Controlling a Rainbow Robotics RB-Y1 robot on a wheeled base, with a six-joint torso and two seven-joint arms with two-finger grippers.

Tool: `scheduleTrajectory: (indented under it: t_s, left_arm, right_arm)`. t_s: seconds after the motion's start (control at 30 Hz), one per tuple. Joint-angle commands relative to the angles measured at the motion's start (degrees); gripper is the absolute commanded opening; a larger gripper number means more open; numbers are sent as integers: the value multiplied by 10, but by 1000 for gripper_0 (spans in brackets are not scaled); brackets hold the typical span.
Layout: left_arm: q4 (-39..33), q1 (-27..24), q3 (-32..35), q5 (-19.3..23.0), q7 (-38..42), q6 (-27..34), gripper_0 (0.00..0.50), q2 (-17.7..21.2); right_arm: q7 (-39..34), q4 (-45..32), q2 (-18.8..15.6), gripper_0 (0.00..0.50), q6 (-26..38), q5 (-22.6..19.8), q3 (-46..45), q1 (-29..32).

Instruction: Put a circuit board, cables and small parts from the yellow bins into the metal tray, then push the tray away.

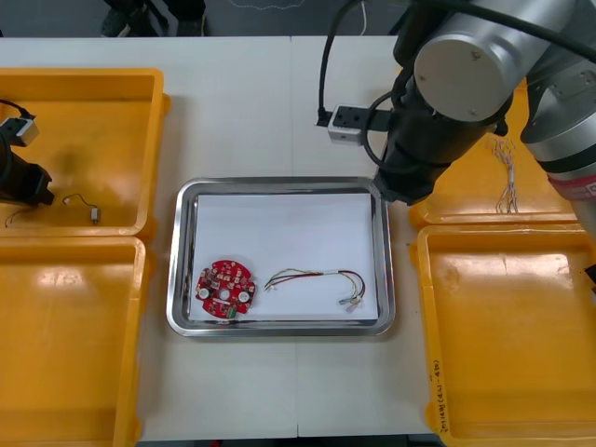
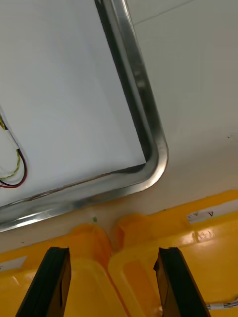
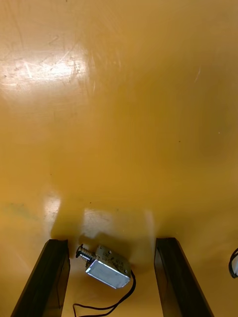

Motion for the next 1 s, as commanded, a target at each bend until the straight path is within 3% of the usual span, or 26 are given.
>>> scheduleTrajectory:
  t_s: [0.03, 0.2, 0.3, 0.33, 0.37, 0.4, 0.8, 1.0]
  left_arm:
    - [2, -15, -7, -9, 28, -3, 500, -18]
    - [2, -13, -7, -10, 27, -3, 500, -18]
    - [2, -12, -7, -10, 27, -2, 294, -19]
    - [2, -12, -7, -11, 26, 3, 123, -19]
    - [2, -12, -6, -12, 26, 7, 32, -18]
    - [2, -12, -7, -13, 26, 9, 11, -18]
    - [-2, -16, 9, -15, 26, 21, 0, -18]
    - [-63, -15, 54, -20, 28, 91, 0, -18]
  right_arm:
    - [-30, -11, -43, 500, 4, -14, -44, -39]
    - [-35, 1, -67, 500, 4, -24, -63, -39]
    - [-35, 19, -78, 500, 4, -28, -79, -39]
    - [-35, 27, -82, 500, 4, -30, -86, -39]
    - [-35, 35, -85, 500, 4, -32, -92, -39]
    - [-34, 39, -88, 500, 4, -32, -94, -39]
    - [-31, 113, -119, 500, 1, -27, -124, -39]
    - [-30, 149, -130, 500, -13, -18, -139, -39]
